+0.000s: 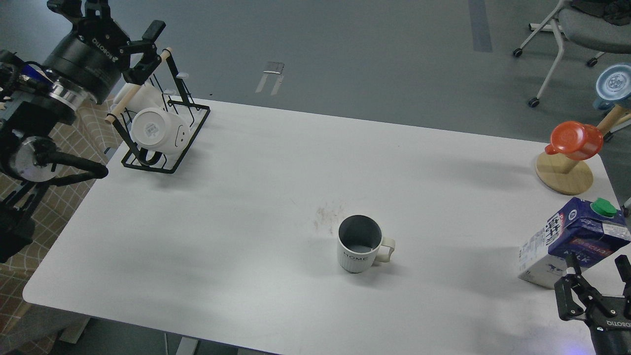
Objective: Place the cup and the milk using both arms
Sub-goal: 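Bring the right gripper down beside the blue milk carton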
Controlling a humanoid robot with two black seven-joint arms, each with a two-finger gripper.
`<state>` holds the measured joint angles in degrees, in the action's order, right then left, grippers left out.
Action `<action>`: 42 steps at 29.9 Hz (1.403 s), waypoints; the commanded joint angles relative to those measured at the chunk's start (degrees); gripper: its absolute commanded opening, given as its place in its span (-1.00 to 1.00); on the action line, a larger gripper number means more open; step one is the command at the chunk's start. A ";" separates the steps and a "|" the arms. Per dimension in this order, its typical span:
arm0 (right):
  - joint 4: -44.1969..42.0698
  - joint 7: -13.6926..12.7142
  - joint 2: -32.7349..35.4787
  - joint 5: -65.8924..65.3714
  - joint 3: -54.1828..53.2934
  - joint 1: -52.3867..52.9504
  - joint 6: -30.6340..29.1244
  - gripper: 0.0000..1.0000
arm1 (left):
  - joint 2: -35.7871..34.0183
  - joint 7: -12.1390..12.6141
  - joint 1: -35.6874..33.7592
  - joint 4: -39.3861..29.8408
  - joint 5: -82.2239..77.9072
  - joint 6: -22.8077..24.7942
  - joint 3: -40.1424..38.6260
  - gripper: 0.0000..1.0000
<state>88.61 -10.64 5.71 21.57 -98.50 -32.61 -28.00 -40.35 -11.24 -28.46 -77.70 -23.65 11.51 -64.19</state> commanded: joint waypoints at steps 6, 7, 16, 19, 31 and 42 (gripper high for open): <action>-1.34 0.00 -0.17 -0.22 0.67 2.63 0.00 0.96 | -0.08 0.08 -0.28 0.00 0.01 0.00 -0.24 0.95; -1.60 0.00 -0.35 -0.22 0.76 2.81 0.00 0.98 | -0.08 0.08 -0.45 0.00 0.01 0.00 -0.24 0.95; -2.30 0.00 -2.02 -0.65 1.11 5.97 0.00 1.00 | -0.26 -0.01 -0.81 0.09 0.01 0.00 -0.59 0.95; -2.92 0.00 -2.37 -0.74 1.11 6.77 0.00 1.00 | -0.26 -0.01 -0.81 0.09 0.01 0.00 -0.68 0.95; -7.14 0.18 -3.08 -0.74 0.85 7.82 0.00 0.80 | -0.70 -0.01 -0.81 0.09 0.01 0.00 -0.41 0.95; -10.47 1.40 -3.16 -0.66 0.32 12.03 0.00 0.81 | -0.61 -0.19 -0.81 0.18 0.01 0.00 -0.32 0.95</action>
<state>79.45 -10.01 2.56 20.91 -98.07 -22.57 -28.00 -40.88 -11.33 -29.25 -77.61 -23.64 11.51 -64.51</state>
